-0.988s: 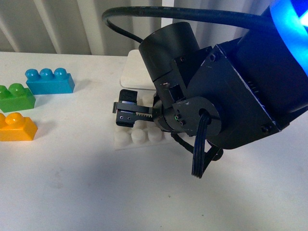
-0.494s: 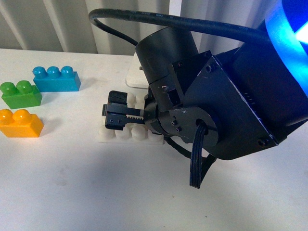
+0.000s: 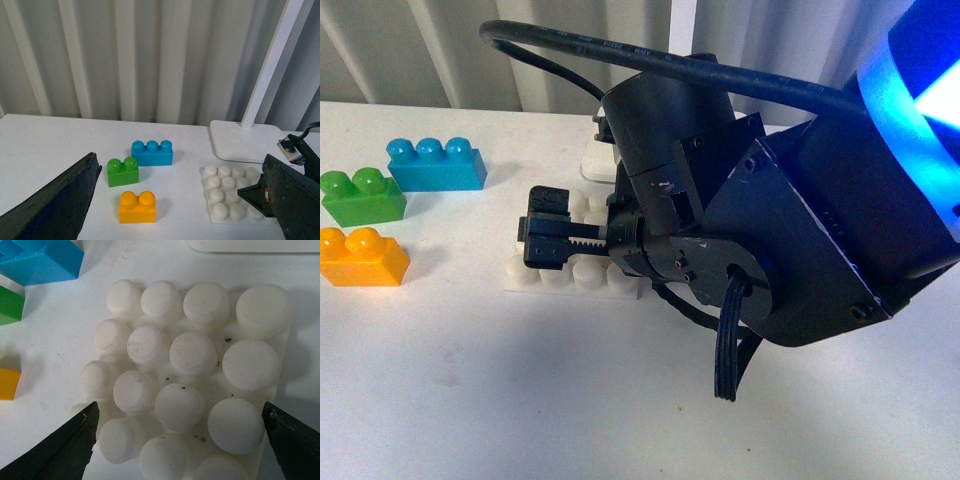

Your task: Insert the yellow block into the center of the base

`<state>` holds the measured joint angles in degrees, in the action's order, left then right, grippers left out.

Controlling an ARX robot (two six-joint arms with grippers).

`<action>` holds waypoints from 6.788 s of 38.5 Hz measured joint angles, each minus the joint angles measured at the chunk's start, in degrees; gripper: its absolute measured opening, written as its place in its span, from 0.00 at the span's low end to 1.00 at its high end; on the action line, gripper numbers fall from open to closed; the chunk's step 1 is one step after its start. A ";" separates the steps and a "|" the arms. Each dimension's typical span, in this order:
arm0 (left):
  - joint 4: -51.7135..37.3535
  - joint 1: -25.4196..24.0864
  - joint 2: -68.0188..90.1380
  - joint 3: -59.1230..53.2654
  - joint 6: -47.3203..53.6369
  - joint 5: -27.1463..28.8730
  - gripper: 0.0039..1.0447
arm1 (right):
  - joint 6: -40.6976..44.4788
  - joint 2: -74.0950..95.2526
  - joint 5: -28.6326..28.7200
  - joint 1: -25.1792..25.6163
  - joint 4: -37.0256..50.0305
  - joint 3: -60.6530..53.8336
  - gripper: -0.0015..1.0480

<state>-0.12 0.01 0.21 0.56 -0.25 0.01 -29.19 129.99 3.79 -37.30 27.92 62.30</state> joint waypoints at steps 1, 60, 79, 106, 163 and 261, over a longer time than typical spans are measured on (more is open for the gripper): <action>0.00 0.00 0.00 0.00 0.00 0.00 0.94 | 0.07 -0.04 0.02 0.07 0.15 -0.28 0.91; 0.02 0.00 0.00 0.00 0.00 0.00 0.94 | 28.96 -94.25 -3.91 37.35 6.91 -61.79 0.01; 0.02 0.00 0.00 0.00 0.00 0.00 0.94 | 28.96 -110.14 -3.89 37.35 -7.98 -61.99 0.01; 0.04 0.00 -0.02 0.00 0.00 0.00 0.94 | 28.98 -129.72 -3.76 37.35 -27.78 -61.96 0.01; -65.90 0.37 110.68 17.75 0.26 5.81 0.94 | 29.05 -129.74 -3.76 37.35 -27.82 -61.96 0.91; -48.68 16.22 106.03 25.05 -8.28 15.93 0.63 | 29.05 -129.74 -3.76 37.35 -27.82 -61.96 0.91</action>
<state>-48.80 16.23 106.24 25.61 -8.54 15.94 -0.14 0.25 0.03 0.05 0.10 0.34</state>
